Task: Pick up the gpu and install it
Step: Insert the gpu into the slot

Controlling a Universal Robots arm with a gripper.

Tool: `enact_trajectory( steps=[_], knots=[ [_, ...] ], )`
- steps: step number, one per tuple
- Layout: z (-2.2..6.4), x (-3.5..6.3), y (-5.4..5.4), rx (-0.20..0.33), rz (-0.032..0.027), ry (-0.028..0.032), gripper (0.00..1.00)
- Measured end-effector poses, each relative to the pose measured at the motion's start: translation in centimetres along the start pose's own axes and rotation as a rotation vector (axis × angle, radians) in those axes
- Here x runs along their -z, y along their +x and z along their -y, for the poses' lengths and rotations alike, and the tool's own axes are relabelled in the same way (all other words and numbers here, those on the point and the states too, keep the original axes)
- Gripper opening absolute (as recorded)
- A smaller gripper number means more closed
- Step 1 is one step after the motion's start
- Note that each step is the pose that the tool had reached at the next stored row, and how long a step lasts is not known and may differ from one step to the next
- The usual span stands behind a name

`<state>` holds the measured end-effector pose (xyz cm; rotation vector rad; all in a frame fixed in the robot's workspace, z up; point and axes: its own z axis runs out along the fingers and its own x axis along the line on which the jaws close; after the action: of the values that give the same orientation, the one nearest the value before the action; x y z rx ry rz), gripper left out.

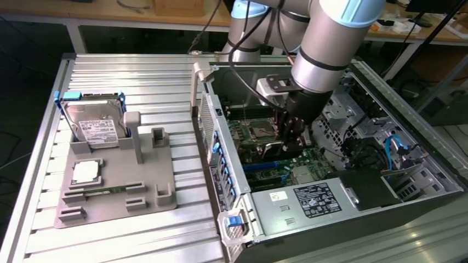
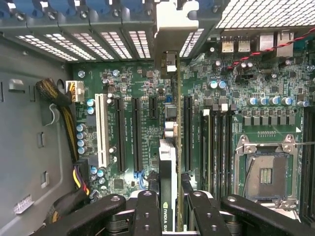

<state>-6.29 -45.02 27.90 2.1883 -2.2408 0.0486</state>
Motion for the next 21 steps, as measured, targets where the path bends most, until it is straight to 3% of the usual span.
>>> enact_trajectory(
  steps=[15,21],
  knots=[
    [-0.96,-0.13,0.02,0.0,0.0034,-0.0002,0.27],
    [-1.04,-0.24,0.02,0.0,0.0119,-0.0003,0.27]
  ],
)
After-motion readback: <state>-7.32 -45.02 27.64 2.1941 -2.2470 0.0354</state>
